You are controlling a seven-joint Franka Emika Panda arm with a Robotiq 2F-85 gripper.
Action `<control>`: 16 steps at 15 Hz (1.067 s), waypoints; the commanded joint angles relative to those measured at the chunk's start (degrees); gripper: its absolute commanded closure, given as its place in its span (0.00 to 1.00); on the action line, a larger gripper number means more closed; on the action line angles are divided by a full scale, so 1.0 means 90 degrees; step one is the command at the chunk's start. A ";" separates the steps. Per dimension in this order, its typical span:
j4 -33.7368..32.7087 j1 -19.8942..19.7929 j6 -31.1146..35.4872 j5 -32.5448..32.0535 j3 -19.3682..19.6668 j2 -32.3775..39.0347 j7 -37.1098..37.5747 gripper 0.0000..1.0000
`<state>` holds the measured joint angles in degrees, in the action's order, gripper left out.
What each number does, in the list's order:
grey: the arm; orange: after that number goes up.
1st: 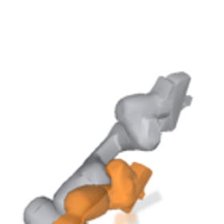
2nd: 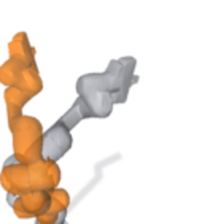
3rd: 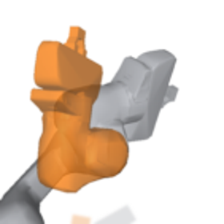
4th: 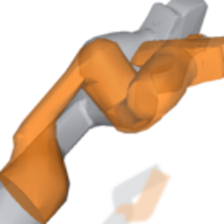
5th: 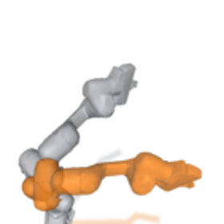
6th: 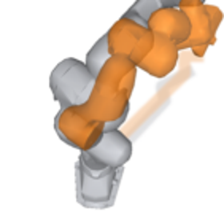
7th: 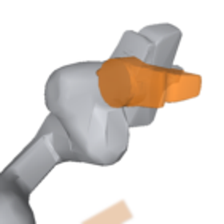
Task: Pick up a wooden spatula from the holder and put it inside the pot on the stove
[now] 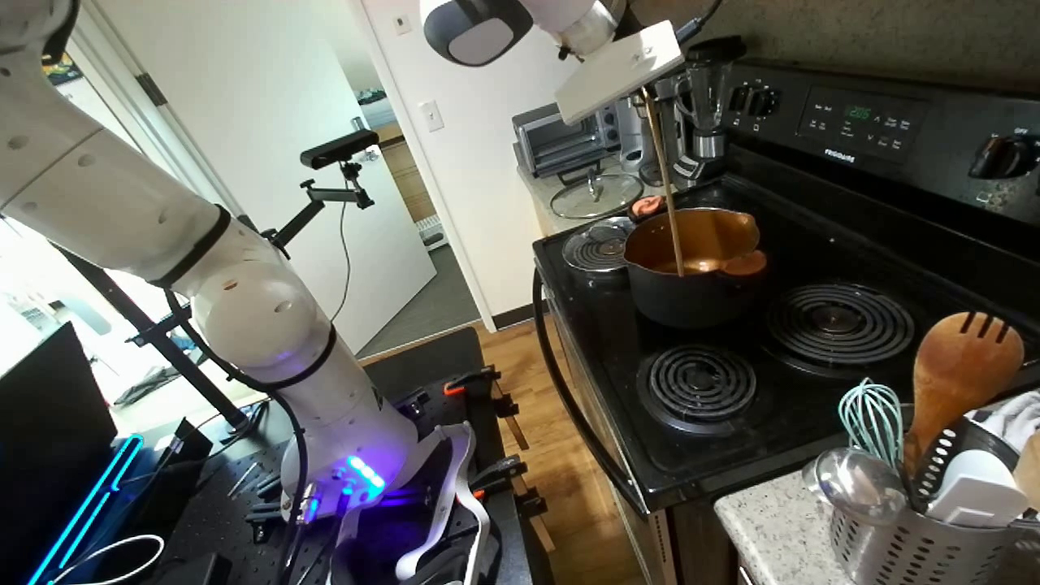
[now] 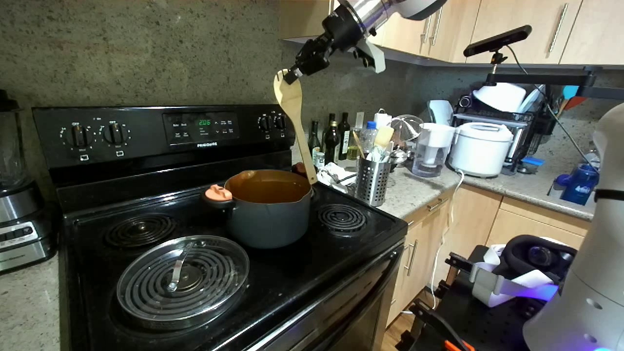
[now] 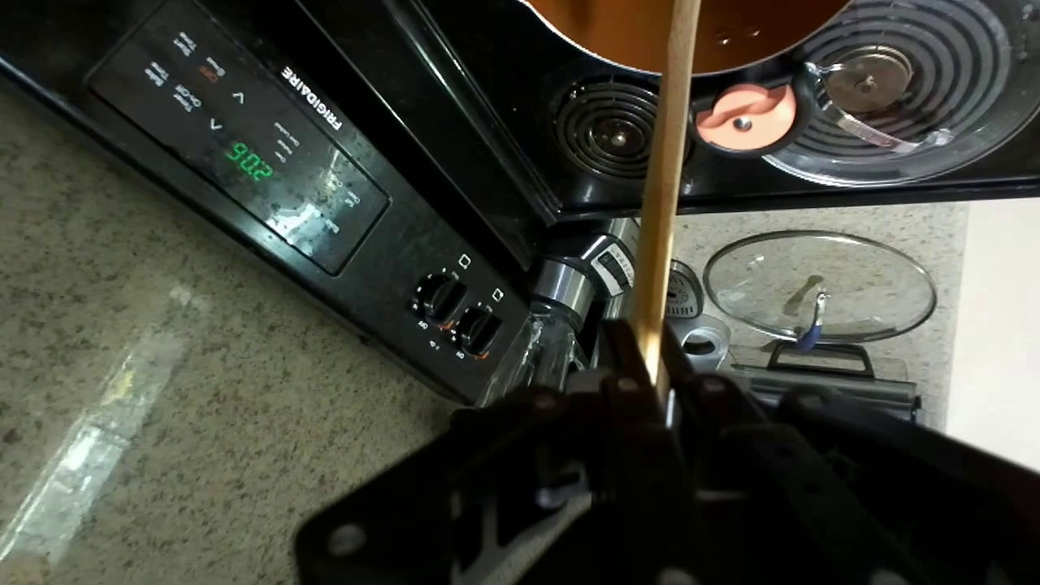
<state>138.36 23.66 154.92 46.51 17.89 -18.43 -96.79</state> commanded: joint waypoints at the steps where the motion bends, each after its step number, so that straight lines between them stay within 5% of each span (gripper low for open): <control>1: 0.0061 0.0155 0.0104 0.0363 0.0135 -0.0025 -0.0411 0.98; 16: 0.0052 0.0556 0.0153 0.0663 0.0231 0.0061 -0.0567 0.98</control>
<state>138.57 27.69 154.92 49.88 18.76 -18.31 -98.42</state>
